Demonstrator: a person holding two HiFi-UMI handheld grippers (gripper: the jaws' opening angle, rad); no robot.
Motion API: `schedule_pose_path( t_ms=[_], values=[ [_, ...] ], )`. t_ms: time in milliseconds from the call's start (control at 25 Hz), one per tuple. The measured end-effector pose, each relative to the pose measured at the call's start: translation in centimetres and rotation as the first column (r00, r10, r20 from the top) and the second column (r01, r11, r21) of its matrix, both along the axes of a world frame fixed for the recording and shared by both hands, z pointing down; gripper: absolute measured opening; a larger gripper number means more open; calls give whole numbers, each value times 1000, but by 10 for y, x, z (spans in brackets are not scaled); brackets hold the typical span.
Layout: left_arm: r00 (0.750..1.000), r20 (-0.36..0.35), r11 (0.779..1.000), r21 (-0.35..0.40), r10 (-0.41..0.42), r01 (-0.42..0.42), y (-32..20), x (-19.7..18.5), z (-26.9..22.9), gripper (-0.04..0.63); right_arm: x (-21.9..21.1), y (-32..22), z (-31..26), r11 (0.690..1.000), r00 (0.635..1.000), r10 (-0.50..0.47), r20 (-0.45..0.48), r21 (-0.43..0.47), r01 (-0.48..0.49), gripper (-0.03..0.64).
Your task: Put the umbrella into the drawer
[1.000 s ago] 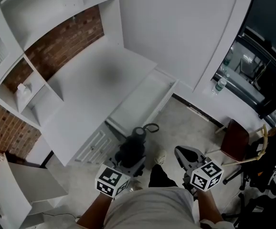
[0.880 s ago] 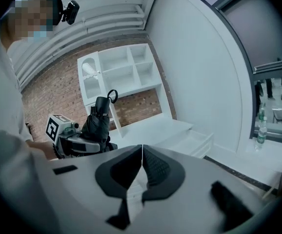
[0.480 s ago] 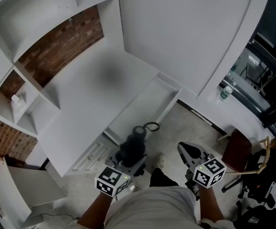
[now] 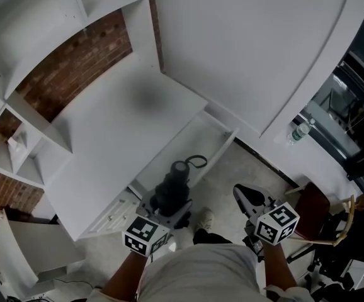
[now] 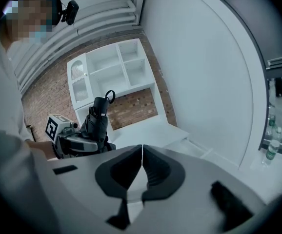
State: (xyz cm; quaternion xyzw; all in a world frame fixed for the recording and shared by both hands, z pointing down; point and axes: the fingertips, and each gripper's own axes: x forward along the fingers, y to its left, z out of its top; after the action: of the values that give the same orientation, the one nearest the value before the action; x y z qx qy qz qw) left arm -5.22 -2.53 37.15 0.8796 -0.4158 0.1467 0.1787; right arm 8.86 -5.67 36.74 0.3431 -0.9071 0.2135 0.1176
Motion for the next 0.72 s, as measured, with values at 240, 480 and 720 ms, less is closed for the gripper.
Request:
schedule_pose_path(
  t_ms=[240, 480, 720],
  values=[
    [999, 0, 998, 22, -50, 50, -46, 19, -9, 275, 17, -49, 1, 999, 999, -51, 7, 5, 51, 28],
    [994, 43, 995, 41, -96, 94, -80, 32, -7, 275, 21, -87, 1, 992, 992, -125, 18, 12, 125, 28],
    [990, 54, 991, 32, -130, 129, -100, 39, -2, 275, 28, -112, 5, 987, 987, -159, 36, 18, 158, 28]
  ],
)
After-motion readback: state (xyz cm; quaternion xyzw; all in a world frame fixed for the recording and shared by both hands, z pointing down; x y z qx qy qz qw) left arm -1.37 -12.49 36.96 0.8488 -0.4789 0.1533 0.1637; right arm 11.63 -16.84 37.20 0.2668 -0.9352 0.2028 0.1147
